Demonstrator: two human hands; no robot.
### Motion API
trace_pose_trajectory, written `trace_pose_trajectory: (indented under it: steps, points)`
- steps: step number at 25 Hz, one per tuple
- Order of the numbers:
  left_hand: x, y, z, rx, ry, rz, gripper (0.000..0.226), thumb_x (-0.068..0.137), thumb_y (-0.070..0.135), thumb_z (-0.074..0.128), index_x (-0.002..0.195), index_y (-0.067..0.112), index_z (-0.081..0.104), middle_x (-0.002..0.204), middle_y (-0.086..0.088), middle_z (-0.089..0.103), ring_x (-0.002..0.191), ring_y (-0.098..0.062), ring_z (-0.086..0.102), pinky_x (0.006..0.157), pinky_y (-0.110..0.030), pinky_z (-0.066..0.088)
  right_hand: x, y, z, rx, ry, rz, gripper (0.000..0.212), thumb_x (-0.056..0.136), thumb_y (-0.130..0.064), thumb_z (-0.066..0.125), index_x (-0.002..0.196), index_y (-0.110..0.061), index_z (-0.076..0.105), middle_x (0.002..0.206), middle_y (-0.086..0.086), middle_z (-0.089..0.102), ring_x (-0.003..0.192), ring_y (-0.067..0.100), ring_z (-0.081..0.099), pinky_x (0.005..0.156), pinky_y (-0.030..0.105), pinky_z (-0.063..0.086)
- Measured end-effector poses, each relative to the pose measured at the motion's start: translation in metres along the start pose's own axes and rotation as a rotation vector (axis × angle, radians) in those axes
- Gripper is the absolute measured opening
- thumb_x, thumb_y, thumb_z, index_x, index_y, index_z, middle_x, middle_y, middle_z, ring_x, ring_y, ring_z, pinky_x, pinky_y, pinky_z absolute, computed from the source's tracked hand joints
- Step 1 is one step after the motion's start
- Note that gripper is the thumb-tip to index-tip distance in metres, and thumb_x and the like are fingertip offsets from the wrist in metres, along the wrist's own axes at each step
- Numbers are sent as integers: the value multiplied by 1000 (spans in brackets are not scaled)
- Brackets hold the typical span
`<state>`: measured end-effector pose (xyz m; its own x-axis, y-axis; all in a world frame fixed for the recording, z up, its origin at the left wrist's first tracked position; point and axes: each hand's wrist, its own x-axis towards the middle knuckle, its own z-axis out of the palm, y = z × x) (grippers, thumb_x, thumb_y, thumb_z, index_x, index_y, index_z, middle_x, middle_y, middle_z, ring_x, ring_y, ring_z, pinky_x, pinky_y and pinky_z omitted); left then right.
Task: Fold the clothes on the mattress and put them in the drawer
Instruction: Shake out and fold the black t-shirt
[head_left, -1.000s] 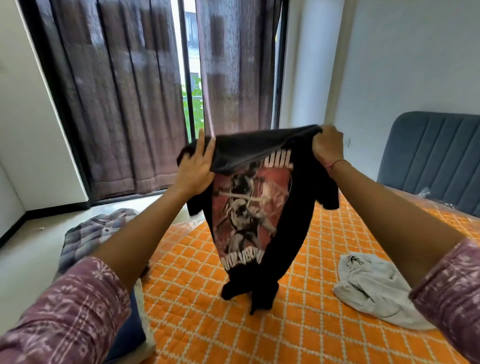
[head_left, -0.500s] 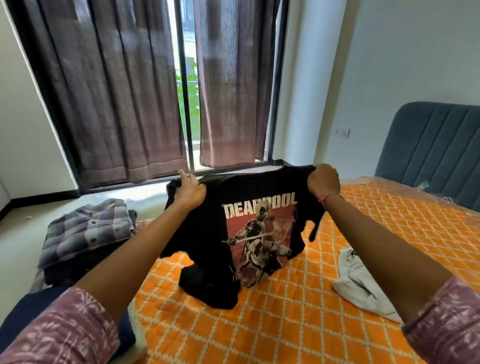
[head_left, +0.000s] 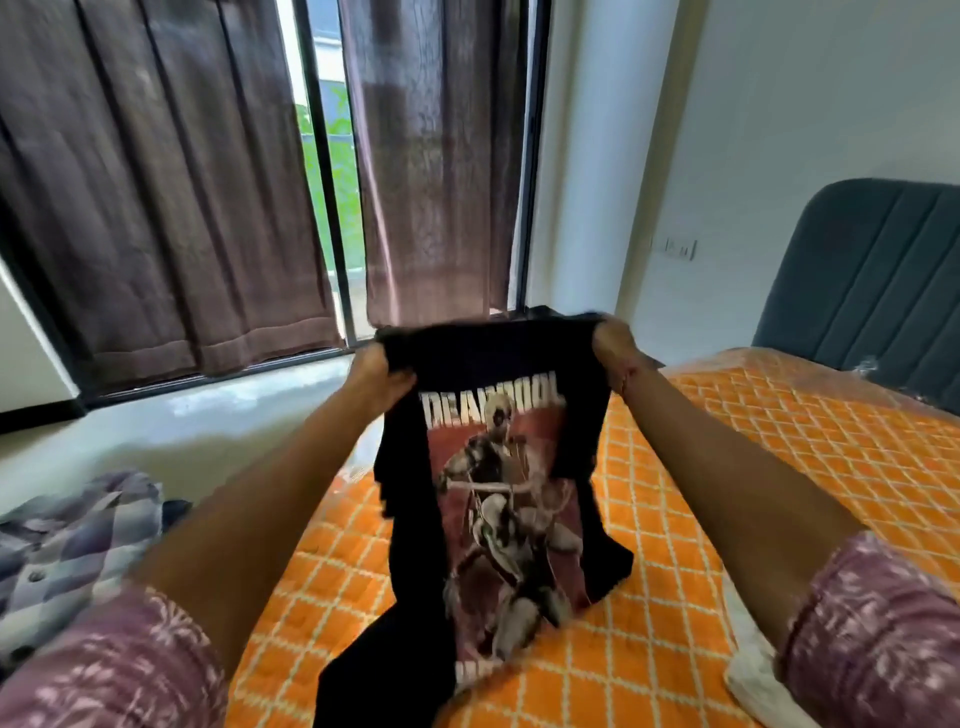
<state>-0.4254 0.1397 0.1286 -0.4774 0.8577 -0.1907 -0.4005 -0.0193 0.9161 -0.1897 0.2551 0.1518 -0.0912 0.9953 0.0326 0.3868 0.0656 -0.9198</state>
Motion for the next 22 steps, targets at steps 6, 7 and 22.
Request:
trace_pose_trajectory:
  steps: [6, 7, 22]
  points:
    - [-36, 131, 68, 276, 54, 483, 24, 95, 6, 38, 81, 8, 57, 50, 9, 61, 52, -3, 59, 50, -15, 46, 6, -115, -61, 125, 246, -361, 64, 84, 17, 22, 138, -8, 46, 158, 17, 6, 143, 24, 21, 99, 0, 23]
    - [-42, 140, 70, 344, 46, 563, 23, 93, 9, 40, 98, 5, 61, 75, 2, 69, 77, -10, 64, 69, -19, 52, -4, -121, -67, 114, 270, -436, 67, 83, 20, 22, 138, -9, 46, 158, 17, 1, 145, 23, 17, 88, -10, 23]
    - [-225, -248, -176, 1197, -128, 282, 66, 88, 16, 40, 150, 9, 18, 158, 1, -5, 134, -34, 38, 97, -37, 40, -297, 255, -9, -399, 12, -254, 64, 80, 9, 36, 138, -17, 46, 158, 6, 9, 128, 41, 43, 97, 43, 43]
